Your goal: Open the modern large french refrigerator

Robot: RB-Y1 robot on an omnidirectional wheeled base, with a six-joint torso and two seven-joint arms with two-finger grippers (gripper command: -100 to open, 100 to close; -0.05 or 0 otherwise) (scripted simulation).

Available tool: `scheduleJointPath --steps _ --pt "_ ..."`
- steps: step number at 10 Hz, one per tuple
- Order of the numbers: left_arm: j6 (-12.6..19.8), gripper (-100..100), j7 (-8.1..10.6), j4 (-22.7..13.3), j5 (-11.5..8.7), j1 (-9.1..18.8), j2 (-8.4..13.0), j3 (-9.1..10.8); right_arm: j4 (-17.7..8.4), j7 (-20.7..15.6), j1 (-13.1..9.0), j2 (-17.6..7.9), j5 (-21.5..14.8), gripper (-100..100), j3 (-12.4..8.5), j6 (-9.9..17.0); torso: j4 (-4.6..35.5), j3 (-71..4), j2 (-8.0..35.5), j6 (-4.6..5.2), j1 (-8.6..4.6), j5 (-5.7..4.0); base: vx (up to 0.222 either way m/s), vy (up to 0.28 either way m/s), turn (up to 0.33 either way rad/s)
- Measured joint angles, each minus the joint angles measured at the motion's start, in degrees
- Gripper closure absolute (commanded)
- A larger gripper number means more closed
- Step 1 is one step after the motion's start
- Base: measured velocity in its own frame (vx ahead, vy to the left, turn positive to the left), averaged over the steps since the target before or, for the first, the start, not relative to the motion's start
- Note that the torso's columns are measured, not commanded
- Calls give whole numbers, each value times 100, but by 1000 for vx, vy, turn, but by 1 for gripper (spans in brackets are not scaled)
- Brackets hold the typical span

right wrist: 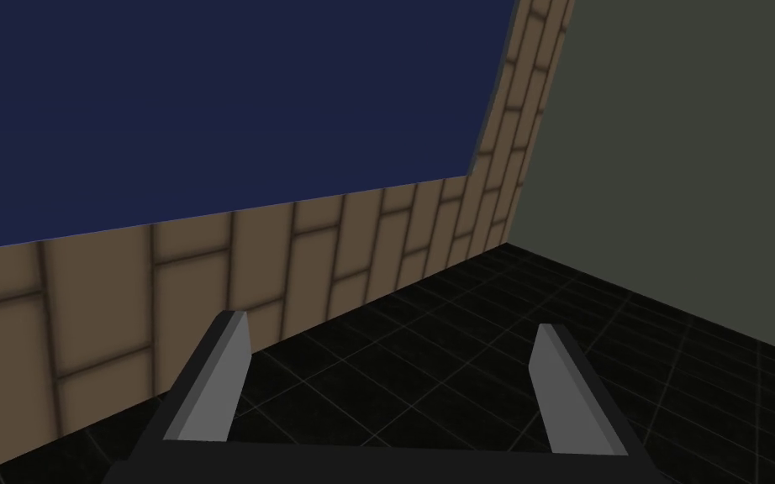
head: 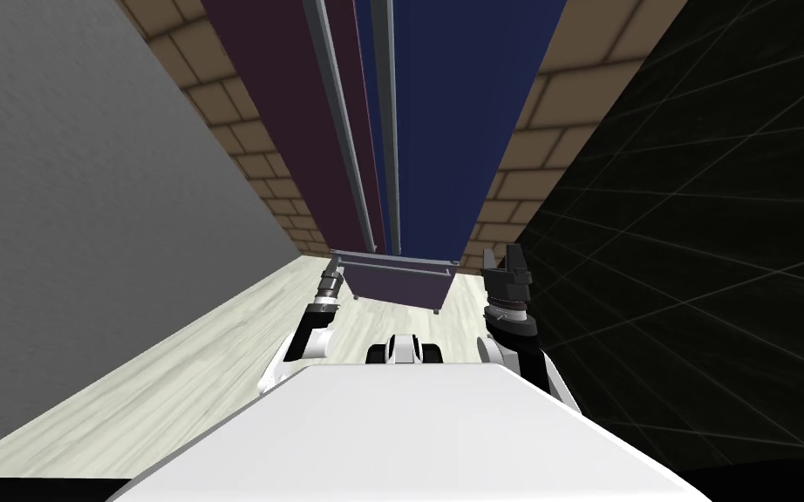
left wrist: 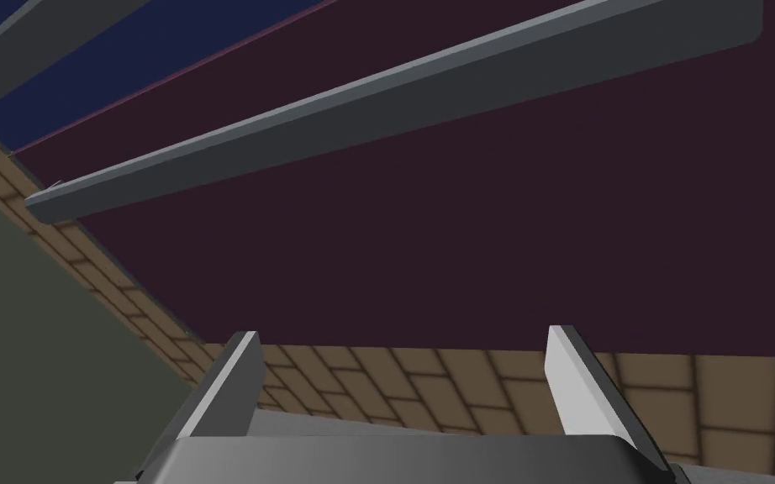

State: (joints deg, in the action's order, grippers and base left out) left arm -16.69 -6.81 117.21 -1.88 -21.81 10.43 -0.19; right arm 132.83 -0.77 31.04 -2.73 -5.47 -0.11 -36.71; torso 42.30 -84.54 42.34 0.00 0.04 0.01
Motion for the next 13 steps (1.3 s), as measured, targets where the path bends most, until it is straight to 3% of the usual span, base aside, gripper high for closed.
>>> scheduleJointPath --steps 8,13 --pt "745 -100 -235 -875 417 487 447 -62 0 0 0 0 0 0 0 0 1 3 5 -1 -1 -1 113 -31 -59" --pt "1214 -100 -342 -1391 643 781 846 -75 0 0 1 0 0 0 0 0 -3 -6 -10 -1 -10 -3 109 -27 -63"
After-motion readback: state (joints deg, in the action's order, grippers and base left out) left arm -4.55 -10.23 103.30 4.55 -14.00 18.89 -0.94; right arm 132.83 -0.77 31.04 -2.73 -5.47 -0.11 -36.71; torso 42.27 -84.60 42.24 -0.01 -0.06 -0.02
